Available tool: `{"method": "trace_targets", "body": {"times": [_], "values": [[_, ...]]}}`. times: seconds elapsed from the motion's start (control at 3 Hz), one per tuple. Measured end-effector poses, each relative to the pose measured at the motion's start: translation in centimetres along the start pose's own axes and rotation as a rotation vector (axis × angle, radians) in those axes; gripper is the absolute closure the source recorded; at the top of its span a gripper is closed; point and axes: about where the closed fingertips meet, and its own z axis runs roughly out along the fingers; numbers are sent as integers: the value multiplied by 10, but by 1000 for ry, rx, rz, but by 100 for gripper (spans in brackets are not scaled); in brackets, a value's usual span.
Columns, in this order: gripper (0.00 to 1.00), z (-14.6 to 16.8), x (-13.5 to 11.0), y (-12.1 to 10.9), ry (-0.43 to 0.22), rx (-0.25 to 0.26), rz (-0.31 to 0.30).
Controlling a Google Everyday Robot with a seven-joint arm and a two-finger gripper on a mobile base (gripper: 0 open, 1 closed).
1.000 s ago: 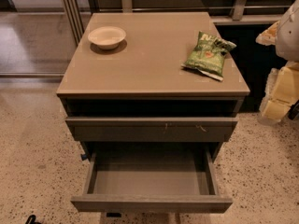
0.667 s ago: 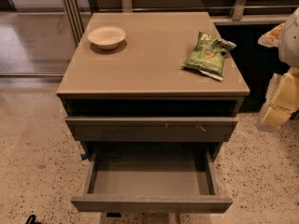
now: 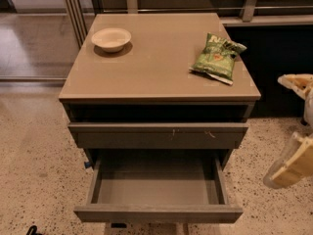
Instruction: Close middle drawer
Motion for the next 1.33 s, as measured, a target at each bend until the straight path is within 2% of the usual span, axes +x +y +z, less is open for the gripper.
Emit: {"method": "trace_targets", "body": {"times": [0.33,0.67,1.33], "values": [[0,47,14,23,-116,-19,124],[17,55,11,26,-157,-20,165],[64,55,11,26,-157,-20,165]]}}
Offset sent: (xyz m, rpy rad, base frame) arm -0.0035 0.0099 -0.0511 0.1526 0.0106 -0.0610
